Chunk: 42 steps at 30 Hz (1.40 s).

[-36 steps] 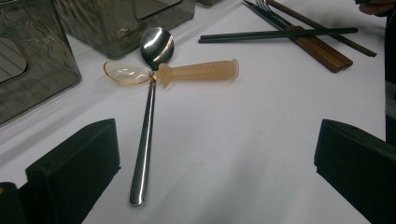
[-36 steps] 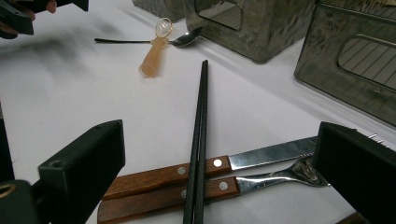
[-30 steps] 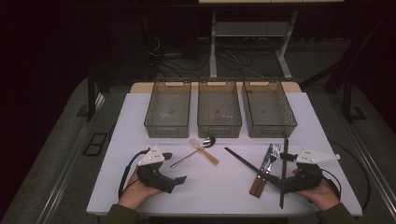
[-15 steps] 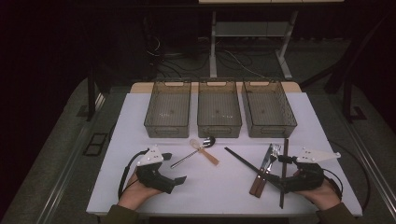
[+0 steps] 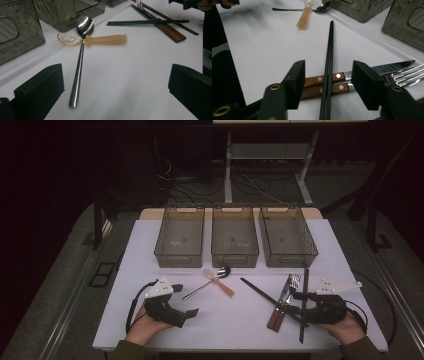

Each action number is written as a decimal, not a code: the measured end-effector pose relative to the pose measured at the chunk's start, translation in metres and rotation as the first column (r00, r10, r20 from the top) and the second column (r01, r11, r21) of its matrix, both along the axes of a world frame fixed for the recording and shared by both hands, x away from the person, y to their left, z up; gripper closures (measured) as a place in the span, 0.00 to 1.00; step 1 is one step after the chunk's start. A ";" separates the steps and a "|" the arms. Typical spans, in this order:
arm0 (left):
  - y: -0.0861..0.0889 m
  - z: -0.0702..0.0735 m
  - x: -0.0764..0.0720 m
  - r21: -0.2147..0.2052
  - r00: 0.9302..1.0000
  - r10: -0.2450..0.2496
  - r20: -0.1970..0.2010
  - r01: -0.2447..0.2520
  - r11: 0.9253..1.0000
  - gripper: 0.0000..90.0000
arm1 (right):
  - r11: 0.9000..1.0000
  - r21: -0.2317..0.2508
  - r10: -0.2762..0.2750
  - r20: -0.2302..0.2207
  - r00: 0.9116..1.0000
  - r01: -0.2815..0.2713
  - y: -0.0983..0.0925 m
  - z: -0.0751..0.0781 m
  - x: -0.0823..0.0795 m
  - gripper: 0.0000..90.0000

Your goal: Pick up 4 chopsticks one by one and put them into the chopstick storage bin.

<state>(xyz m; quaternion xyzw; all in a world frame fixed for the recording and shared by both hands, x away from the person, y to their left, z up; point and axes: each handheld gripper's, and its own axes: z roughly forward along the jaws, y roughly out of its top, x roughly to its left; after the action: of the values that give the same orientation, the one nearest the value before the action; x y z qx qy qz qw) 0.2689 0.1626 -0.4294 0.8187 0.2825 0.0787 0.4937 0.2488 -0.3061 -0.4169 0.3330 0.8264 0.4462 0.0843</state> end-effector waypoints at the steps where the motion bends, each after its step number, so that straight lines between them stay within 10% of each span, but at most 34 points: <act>1: 0.000 0.000 0.000 -0.001 1.000 -0.002 0.002 0.002 1.000 0.00 | 1.000 -0.001 -0.003 -0.003 1.000 0.003 -0.001 0.001 -0.001 0.52; 21: -0.001 -0.001 0.002 0.009 1.000 -0.006 0.001 0.006 1.000 0.00 | 0.999 -0.050 0.015 -0.032 0.999 -0.017 -0.007 -0.002 -0.006 0.89; 42: -0.001 -0.001 0.002 0.012 1.000 -0.008 -0.002 0.008 1.000 0.00 | 0.990 -0.140 0.019 -0.078 0.997 -0.029 -0.003 -0.014 -0.003 0.90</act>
<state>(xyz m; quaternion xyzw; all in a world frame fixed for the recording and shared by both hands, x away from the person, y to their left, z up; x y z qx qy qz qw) 0.2710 0.1613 -0.4308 0.8229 0.2791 0.0774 0.4889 0.2460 -0.3091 -0.4306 0.3332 0.8624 0.3745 0.0704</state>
